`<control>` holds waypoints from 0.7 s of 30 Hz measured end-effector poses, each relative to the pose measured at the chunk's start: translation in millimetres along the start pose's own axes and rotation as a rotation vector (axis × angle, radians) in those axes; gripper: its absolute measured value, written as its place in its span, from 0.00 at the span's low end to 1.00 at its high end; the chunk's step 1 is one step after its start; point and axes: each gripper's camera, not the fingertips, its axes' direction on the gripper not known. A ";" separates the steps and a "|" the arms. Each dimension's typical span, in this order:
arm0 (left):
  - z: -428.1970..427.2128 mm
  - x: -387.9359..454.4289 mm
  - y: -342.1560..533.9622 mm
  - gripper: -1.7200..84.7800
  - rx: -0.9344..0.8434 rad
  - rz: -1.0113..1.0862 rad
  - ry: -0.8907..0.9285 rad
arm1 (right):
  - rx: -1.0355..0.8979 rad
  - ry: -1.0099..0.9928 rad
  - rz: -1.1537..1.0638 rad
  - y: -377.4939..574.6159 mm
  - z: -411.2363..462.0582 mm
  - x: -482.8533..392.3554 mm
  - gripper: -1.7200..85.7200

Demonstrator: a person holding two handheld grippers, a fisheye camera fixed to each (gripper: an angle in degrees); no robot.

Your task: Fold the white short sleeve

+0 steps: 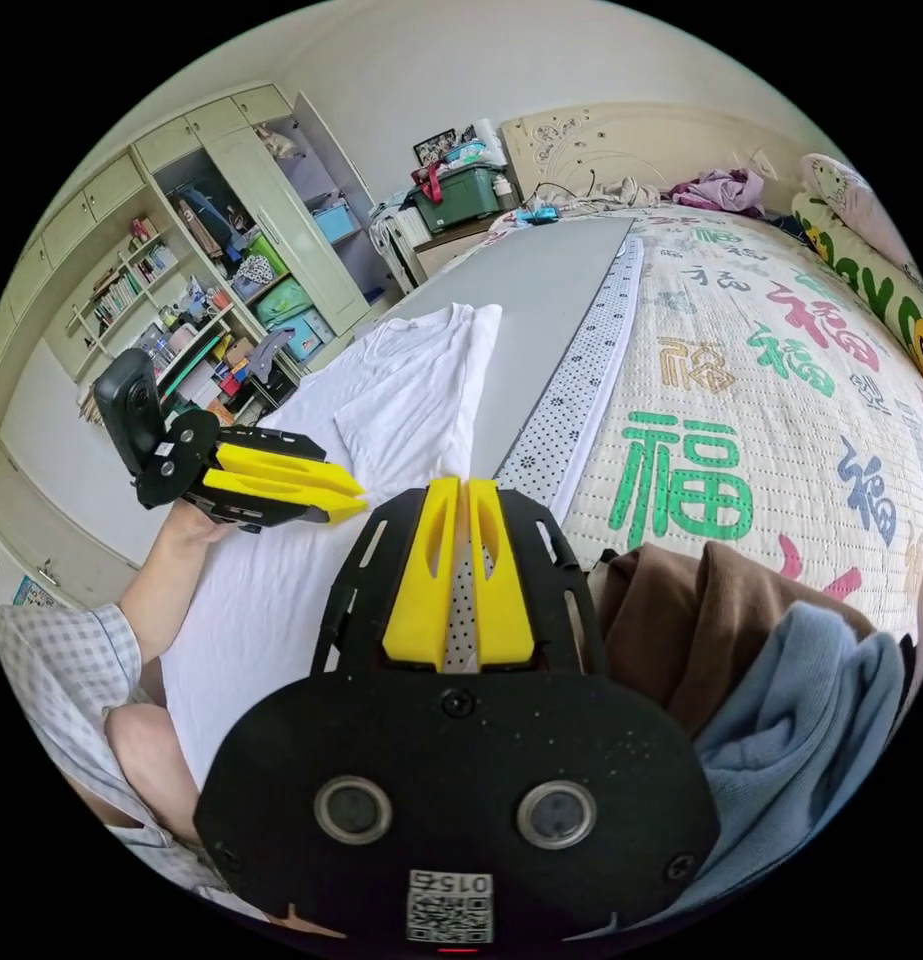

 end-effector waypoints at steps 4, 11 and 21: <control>-5.3 8.6 7.2 0.02 0.001 0.022 -0.029 | -0.009 0.045 -0.010 4.1 10.1 -1.9 0.03; -3.1 17.8 9.6 0.02 -0.059 0.054 -0.048 | -0.032 0.125 0.013 15.0 21.3 1.5 0.04; -56.6 -68.8 57.9 0.09 0.039 -0.407 -0.212 | 0.194 0.044 -0.218 45.1 4.0 -37.0 0.10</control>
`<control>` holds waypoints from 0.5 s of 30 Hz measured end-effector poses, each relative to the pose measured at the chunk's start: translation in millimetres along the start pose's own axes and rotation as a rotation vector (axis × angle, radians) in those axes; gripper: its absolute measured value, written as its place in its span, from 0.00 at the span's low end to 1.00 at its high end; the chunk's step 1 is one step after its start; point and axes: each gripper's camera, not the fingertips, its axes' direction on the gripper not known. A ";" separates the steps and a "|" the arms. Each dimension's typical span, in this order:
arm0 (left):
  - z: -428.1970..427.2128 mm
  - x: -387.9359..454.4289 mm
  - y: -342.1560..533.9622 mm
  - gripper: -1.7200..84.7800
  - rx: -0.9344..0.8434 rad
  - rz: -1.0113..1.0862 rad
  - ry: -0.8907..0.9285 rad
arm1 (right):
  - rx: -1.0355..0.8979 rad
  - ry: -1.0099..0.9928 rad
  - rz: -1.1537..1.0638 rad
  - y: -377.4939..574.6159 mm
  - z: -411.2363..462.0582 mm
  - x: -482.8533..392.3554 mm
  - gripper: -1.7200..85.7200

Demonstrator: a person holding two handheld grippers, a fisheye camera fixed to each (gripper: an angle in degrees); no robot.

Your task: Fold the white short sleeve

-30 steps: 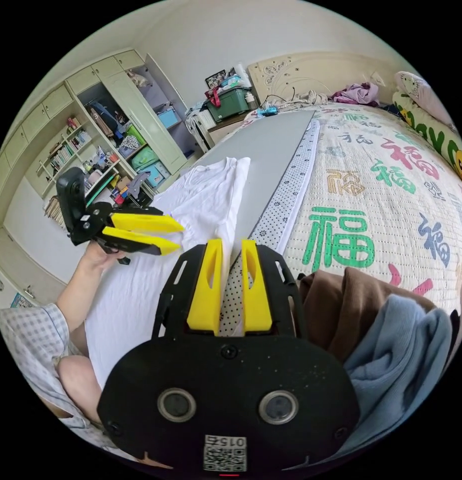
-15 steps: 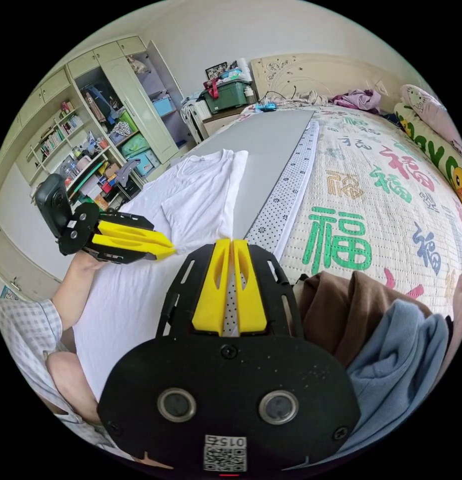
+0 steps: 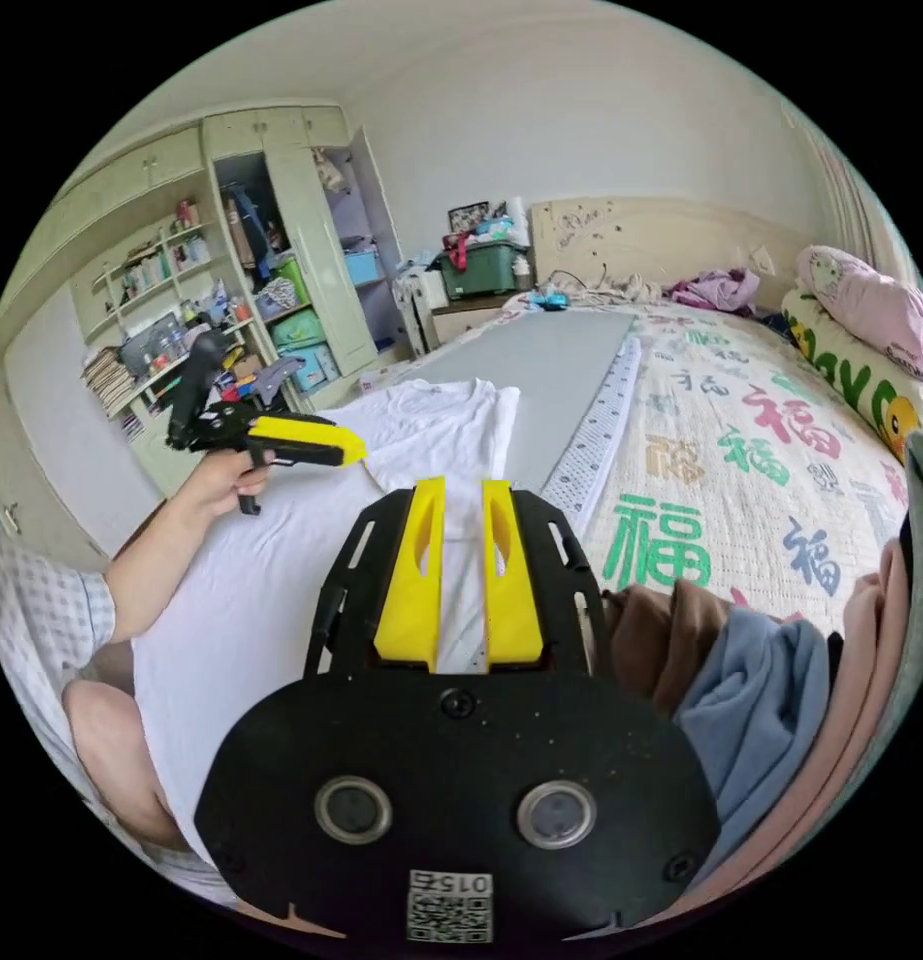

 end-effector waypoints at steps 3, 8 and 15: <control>10.4 -28.3 9.9 0.10 -0.024 -0.130 0.055 | -0.048 -0.039 -0.074 2.6 16.9 -14.6 0.11; 18.2 -37.1 7.6 0.10 -0.065 -0.149 0.103 | -0.243 0.039 -0.112 8.0 58.6 -26.3 0.11; 21.3 -29.6 5.0 0.03 -0.086 -0.125 0.050 | -0.272 0.063 -0.150 17.5 68.9 -29.3 0.02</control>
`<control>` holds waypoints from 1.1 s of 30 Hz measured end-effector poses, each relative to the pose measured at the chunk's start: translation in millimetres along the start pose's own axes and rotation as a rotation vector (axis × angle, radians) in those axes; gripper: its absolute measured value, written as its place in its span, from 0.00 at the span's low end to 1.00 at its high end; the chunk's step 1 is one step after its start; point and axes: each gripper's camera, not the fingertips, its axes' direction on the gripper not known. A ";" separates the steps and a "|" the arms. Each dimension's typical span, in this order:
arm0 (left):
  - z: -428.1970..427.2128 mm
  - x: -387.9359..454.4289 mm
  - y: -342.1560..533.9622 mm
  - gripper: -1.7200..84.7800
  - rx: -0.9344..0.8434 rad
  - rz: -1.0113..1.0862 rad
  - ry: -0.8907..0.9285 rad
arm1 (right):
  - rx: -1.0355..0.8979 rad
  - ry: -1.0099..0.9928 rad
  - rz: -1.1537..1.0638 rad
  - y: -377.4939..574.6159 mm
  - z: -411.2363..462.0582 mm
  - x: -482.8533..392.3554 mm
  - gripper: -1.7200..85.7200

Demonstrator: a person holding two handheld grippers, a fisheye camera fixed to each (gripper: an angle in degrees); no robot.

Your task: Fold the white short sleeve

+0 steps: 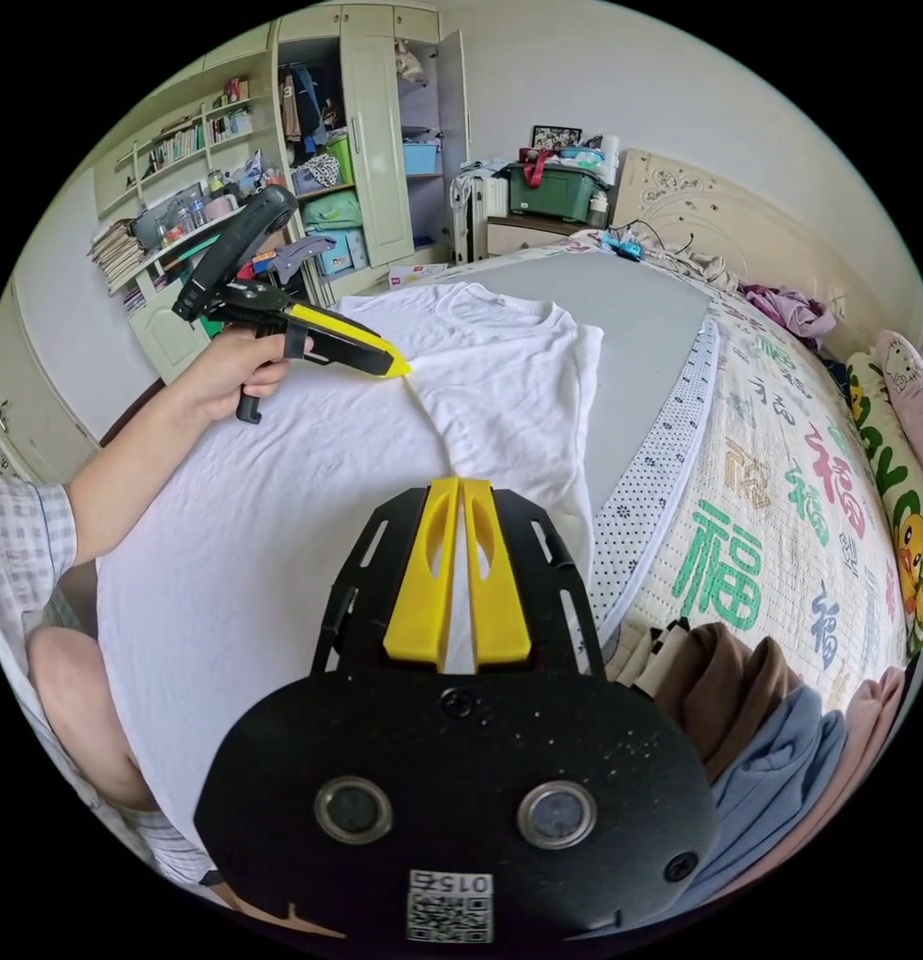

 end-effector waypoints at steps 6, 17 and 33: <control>-8.1 1.3 5.3 0.02 0.043 0.008 -0.050 | 0.025 -0.055 0.001 7.6 -3.8 9.2 0.01; 0.2 9.3 4.5 0.04 -0.015 0.010 -0.115 | -0.024 -0.112 0.002 3.1 -3.2 23.6 0.02; 2.0 150.4 -2.8 0.09 0.063 0.497 0.135 | 0.120 0.037 0.189 -2.6 -25.6 69.0 0.06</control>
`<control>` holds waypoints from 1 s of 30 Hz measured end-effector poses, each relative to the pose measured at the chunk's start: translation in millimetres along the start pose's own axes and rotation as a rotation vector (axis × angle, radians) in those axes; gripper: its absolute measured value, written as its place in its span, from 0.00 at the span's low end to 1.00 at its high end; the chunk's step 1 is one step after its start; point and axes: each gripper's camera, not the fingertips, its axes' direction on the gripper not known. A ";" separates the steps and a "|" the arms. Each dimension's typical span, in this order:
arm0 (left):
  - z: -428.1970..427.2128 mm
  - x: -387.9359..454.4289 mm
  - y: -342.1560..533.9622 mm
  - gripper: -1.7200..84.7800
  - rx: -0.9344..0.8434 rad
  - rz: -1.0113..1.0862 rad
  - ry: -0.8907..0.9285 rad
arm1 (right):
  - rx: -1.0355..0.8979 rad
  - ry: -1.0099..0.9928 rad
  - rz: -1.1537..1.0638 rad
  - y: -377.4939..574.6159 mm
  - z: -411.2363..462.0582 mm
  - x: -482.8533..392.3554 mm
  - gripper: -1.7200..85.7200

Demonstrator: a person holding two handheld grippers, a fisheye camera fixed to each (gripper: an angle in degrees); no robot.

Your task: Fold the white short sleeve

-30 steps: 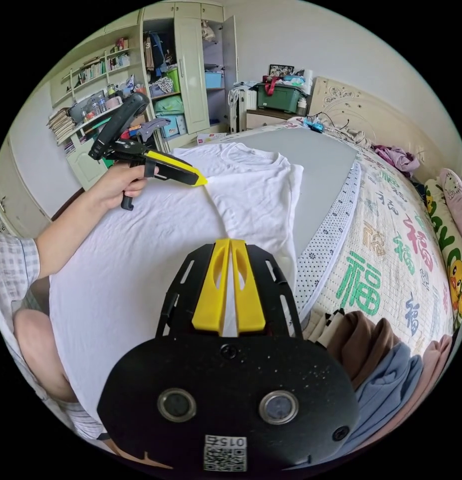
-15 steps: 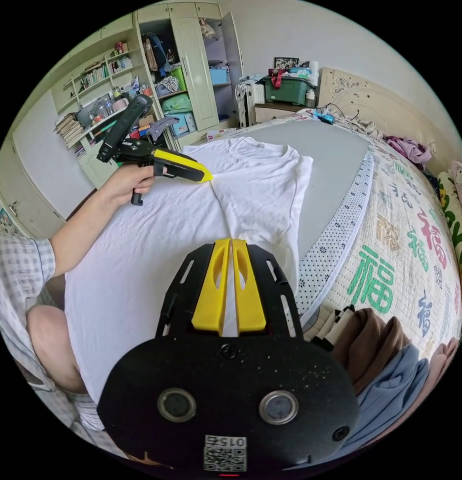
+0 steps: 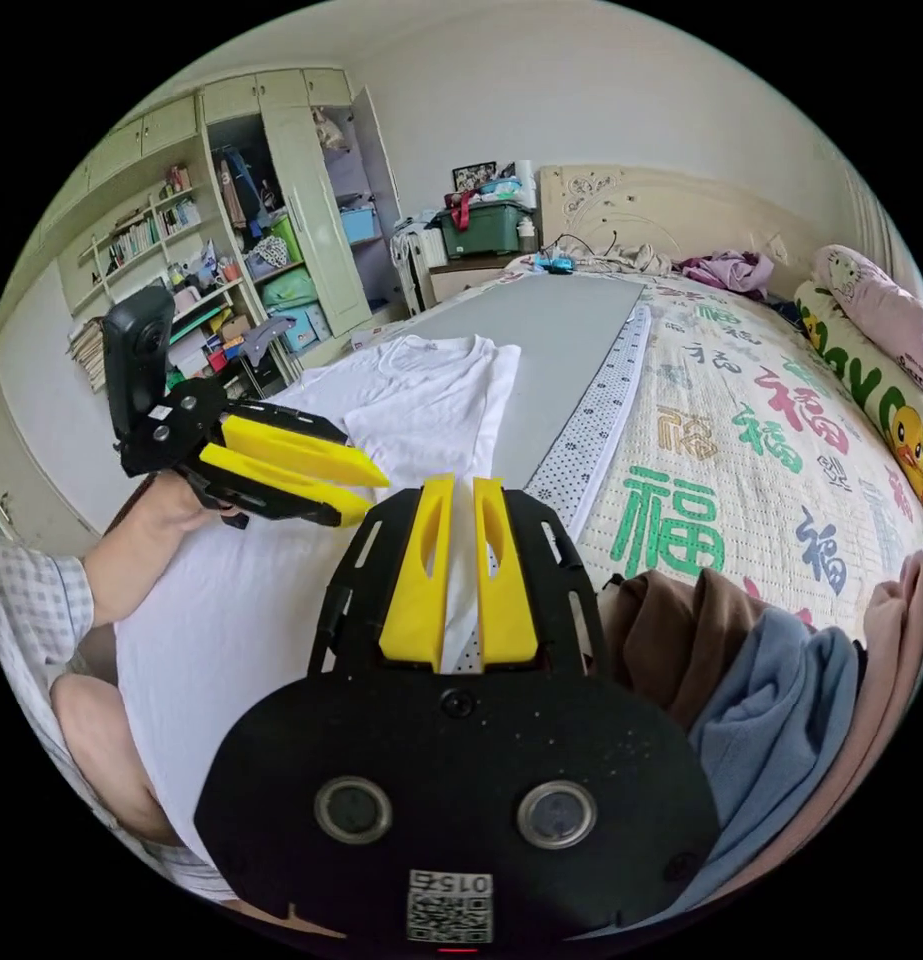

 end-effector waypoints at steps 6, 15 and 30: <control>14.5 9.2 -12.6 0.05 -0.094 -0.007 -0.091 | -0.087 0.096 0.043 -14.7 11.1 0.3 0.03; 6.0 8.9 -25.0 0.01 -0.100 0.026 -0.051 | -0.084 0.097 0.086 -27.8 -2.6 -0.4 0.02; -36.6 -36.8 -49.1 0.02 0.004 -0.107 0.153 | 0.149 -0.235 0.261 -22.6 -95.9 5.5 0.03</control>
